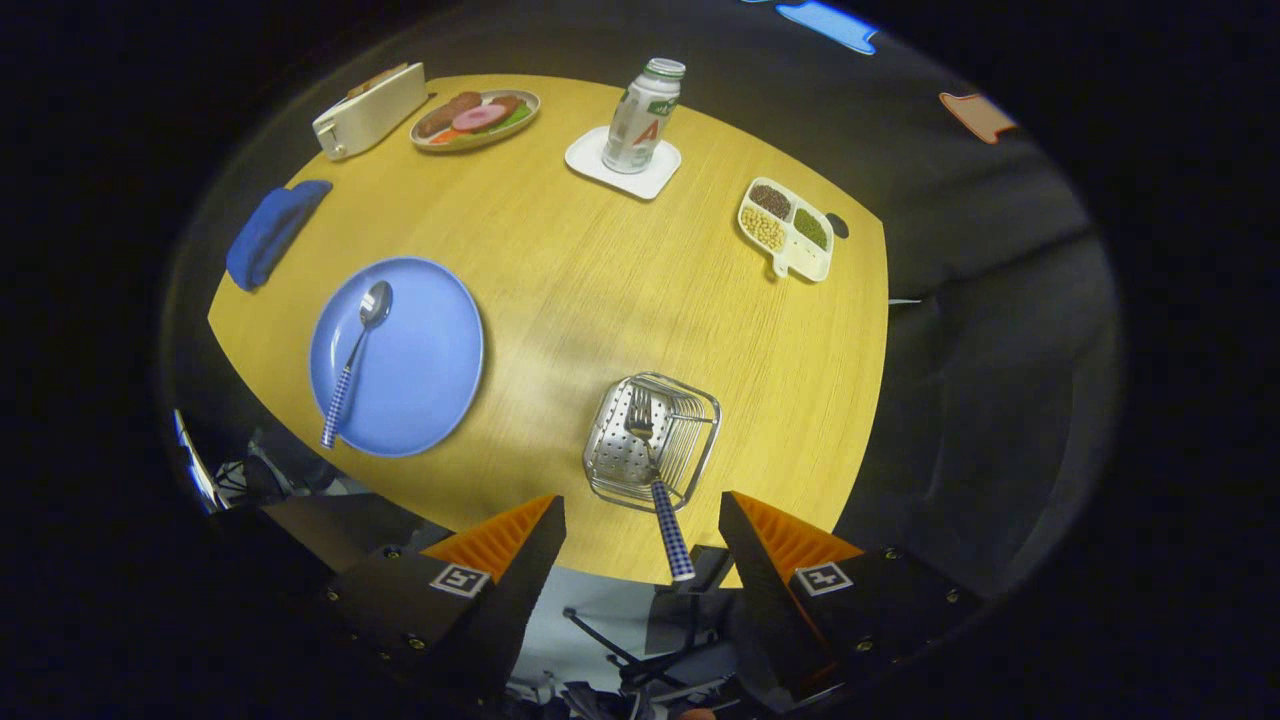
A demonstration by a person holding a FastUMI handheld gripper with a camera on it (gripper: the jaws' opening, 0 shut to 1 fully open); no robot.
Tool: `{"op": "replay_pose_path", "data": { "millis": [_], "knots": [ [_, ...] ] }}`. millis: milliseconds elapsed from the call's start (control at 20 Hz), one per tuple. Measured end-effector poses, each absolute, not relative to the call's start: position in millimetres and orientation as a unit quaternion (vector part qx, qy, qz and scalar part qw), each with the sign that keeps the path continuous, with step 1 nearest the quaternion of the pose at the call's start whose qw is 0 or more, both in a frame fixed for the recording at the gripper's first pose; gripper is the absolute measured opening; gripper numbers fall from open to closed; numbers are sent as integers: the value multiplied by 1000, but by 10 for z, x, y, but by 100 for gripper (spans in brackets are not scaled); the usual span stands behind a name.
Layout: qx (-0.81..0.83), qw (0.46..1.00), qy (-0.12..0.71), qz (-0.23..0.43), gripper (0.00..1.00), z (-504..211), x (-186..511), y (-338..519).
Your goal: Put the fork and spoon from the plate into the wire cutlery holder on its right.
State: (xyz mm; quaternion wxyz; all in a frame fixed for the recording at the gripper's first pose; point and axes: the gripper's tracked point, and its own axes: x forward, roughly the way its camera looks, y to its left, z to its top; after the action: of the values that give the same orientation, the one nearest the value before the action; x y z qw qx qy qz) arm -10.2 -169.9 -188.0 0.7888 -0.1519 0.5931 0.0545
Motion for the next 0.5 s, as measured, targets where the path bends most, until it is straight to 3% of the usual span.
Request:
{"op": "replay_pose_path", "data": {
  "millis": [200, 500],
  "knots": [
    [-105, 840, 529, 53, 95, -1715, -146, -1416],
    [-48, 865, 496, 56, 95, -1678, -254, -926]
  ]
}}
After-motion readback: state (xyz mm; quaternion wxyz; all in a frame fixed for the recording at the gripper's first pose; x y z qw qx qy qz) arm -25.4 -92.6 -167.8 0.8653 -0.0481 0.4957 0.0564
